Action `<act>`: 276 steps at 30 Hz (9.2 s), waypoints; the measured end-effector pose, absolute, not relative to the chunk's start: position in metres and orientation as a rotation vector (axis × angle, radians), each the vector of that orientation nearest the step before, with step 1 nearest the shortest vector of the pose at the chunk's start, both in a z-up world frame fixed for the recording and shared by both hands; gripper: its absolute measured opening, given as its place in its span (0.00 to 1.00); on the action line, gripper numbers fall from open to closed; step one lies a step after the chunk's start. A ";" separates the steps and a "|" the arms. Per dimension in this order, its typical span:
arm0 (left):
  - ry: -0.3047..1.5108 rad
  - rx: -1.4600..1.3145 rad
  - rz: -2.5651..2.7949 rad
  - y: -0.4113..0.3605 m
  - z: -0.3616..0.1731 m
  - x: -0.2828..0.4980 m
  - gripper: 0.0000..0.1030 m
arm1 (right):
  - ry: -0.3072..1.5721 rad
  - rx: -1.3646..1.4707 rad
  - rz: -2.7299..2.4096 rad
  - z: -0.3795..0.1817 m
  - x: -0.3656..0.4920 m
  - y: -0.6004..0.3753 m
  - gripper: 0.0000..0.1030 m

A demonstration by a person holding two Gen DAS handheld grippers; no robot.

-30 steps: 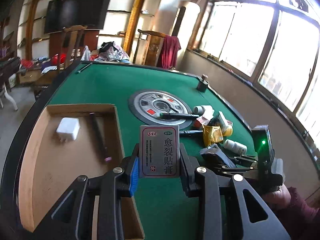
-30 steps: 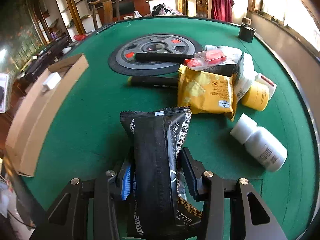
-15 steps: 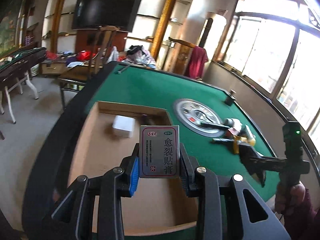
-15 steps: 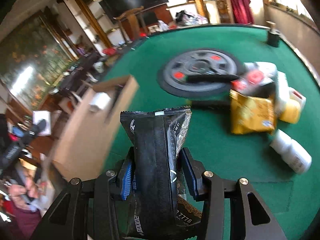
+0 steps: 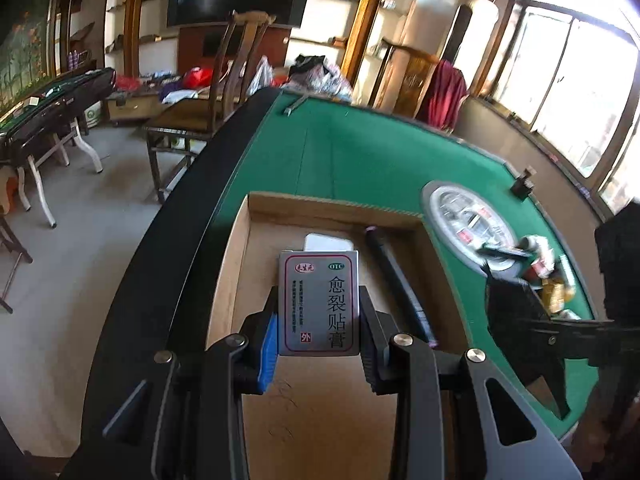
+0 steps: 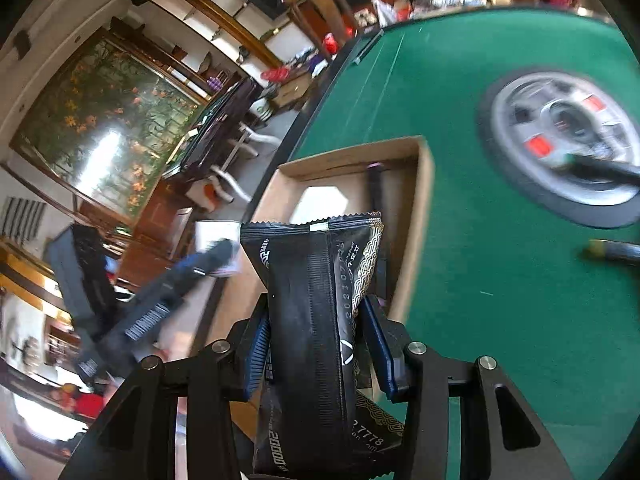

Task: Organize objects
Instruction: 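Carry the medicine box and snack bag into the cardboard box and release both, then move both grippers back over the cluttered table, then grasp the white pill bottle with the right gripper while the left gripper grasps the yellow cracker packet, then carry the cracker packet and pill bottle to the cardboard box, then open both grippers to drop the cracker packet and pill bottle in the box, then move both grippers back over the items on the table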

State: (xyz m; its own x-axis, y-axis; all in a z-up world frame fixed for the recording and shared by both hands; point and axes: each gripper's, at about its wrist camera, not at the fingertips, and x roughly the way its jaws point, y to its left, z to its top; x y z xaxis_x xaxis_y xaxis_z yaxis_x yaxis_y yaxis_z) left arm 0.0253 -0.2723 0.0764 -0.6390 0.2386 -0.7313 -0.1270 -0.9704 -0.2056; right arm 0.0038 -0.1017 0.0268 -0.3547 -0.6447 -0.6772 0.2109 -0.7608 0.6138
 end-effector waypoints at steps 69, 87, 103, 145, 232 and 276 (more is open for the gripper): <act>-0.191 -0.829 2.480 -0.113 0.213 0.142 0.97 | -0.250 1.017 -2.826 0.190 0.103 0.115 0.93; -0.110 -1.299 2.366 -0.036 0.059 0.116 0.97 | -0.660 1.278 -2.774 0.036 0.092 0.222 0.96; -0.195 -1.338 2.380 -0.056 0.044 0.108 0.97 | -0.654 1.436 -2.418 -0.018 0.083 0.178 0.97; 0.731 -1.066 1.910 0.146 0.011 0.045 0.43 | -0.534 1.348 -2.643 -0.018 0.141 0.211 0.43; -0.179 -1.286 2.740 -0.296 0.071 0.062 0.78 | 0.010 1.472 -2.088 -0.034 -0.002 -0.218 0.36; 0.015 -1.173 2.809 -0.179 0.093 0.133 0.89 | -0.316 1.139 -2.501 0.032 0.085 -0.038 0.91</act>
